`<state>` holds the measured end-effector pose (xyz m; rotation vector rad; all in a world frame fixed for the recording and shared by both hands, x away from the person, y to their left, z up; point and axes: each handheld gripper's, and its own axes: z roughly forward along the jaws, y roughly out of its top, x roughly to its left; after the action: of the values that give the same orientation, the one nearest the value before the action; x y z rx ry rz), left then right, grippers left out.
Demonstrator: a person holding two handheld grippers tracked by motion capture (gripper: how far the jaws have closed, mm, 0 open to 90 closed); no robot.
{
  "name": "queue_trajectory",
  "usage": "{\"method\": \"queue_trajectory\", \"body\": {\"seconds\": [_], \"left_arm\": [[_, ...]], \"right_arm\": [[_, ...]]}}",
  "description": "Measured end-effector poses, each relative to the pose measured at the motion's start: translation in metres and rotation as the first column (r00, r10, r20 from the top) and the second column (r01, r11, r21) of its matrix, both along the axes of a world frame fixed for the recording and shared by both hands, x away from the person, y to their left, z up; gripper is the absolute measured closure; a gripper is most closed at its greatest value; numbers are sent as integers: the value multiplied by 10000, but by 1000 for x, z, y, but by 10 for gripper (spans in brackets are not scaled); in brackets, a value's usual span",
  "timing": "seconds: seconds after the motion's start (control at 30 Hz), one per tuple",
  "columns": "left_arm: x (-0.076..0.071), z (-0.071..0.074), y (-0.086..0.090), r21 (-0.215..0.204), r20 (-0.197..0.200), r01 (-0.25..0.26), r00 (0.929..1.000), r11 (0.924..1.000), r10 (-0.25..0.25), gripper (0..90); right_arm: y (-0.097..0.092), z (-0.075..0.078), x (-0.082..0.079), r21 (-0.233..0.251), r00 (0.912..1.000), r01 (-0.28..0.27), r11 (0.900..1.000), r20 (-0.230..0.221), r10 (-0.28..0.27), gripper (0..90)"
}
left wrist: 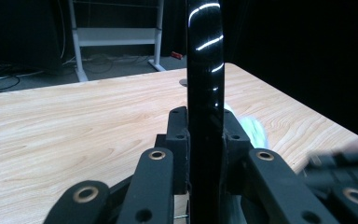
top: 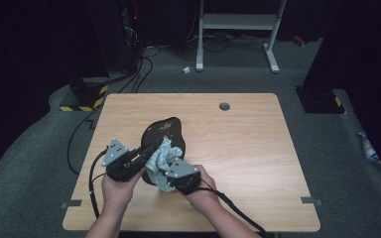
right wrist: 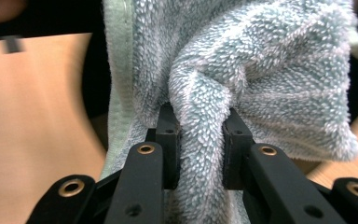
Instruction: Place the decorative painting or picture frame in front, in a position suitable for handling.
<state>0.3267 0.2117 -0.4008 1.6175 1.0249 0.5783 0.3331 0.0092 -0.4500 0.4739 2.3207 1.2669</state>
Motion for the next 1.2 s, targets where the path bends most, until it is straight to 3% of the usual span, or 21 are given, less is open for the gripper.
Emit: {"method": "queue_trajectory", "body": {"seconds": [0.07, 0.23, 0.3, 0.43, 0.57, 0.7, 0.8, 1.03, 1.2], "left_arm": [[0, 1, 1, 64, -22, 13, 10000, 10000, -13, 777], [-1, 4, 3, 91, 151, 118, 9998, 9999, -120, 729], [0, 8, 3, 37, 255, 133, 9996, 9999, -134, 715], [1, 14, 4, -76, 498, 171, 9986, 9998, -167, 694], [6, 17, 4, -272, 690, 239, 9974, 9993, -219, 683], [8, 17, 3, -282, 714, 136, 9974, 9995, -115, 757], [8, 16, 3, -274, 687, 88, 9976, 9996, -69, 771], [7, 15, 3, -387, 594, -123, 9981, 9992, 146, 781], [7, 15, 4, -430, 580, -107, 9982, 9990, 132, 783]], "right_arm": [[5, -3, -7, -183, 9998, -195, 9996, 106, 197, 734], [3, -18, -3, -412, 9996, -68, 9991, -275, 56, 733], [-1, -24, 2, -573, 9993, 86, 9983, -357, -107, 731], [-11, -39, 21, -773, 9925, 671, 9947, -967, -744, 731], [-19, -47, 33, -1015, 9872, 989, 9899, -1151, -1104, 729], [-24, -50, 43, -998, 9824, 1263, 9870, -1254, -1384, 726], [-27, -46, 51, -918, 9782, 1551, 9836, -1252, -1659, 724], [-21, -15, 50, -644, 9845, 1607, 9849, -606, -1646, 722], [-3, 6, 22, -362, 9974, 723, 9967, -23, -724, 723]]}}
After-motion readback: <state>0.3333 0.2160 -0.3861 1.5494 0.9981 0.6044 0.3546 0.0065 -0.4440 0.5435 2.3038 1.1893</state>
